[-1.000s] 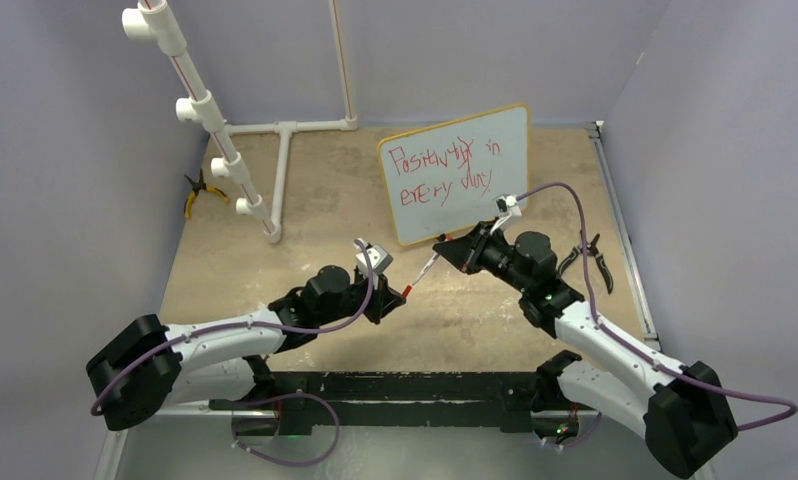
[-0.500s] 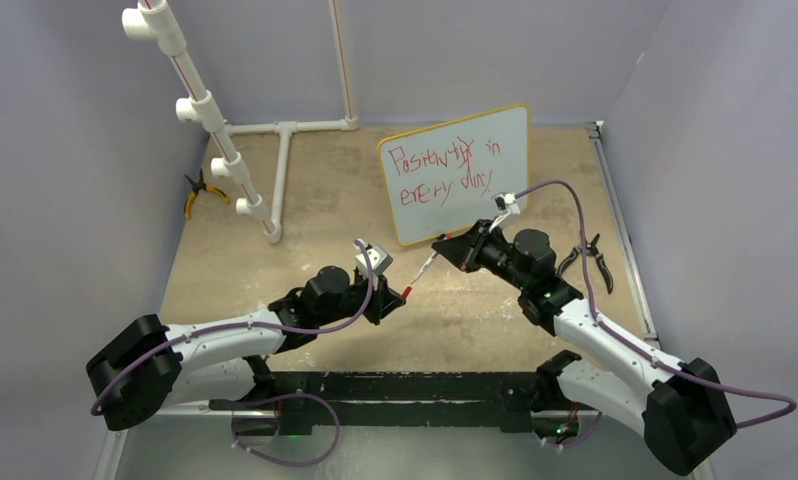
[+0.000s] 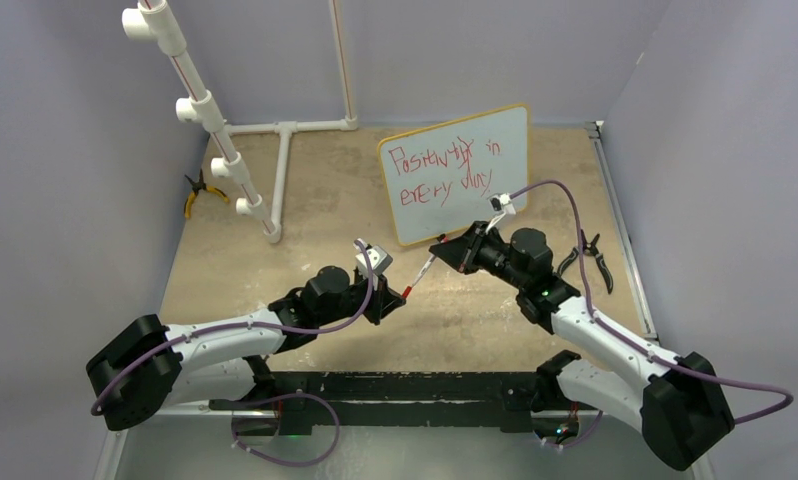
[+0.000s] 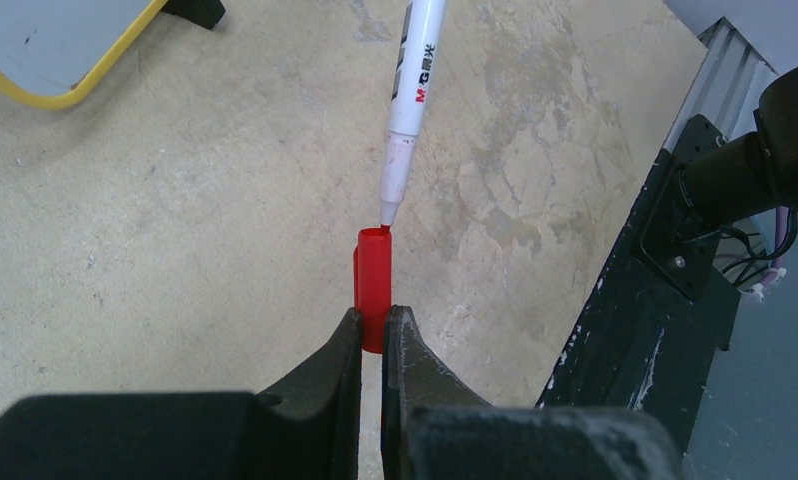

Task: Write a sentence on the whiteboard
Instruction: Close the whiteboard marker at the center of the board.

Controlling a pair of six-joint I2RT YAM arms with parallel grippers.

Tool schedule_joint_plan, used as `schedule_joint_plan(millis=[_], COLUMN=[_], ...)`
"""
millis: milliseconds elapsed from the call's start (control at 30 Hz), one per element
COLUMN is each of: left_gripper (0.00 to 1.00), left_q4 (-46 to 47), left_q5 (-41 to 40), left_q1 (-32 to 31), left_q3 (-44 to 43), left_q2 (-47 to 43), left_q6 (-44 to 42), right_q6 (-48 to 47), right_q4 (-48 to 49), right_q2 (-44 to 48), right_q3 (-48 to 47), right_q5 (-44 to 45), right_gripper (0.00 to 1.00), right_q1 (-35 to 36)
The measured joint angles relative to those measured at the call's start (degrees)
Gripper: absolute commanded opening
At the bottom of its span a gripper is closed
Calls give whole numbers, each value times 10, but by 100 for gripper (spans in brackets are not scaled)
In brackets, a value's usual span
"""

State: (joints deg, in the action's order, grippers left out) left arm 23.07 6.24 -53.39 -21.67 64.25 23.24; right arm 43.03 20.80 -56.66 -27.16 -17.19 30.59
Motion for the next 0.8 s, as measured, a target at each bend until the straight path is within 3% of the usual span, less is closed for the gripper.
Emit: schedule_joint_plan(millis=[800], left_gripper=[0], left_q4=[1], left_q5=[0], left_q1=[0], left_q3=[0], left_q2=[-7], left_q6=[2], right_q6=[3], right_q4=[16], right_q2=[-40], right_q3=[-5], right_q5=[-37], right_gripper=[0], right_q1=[0])
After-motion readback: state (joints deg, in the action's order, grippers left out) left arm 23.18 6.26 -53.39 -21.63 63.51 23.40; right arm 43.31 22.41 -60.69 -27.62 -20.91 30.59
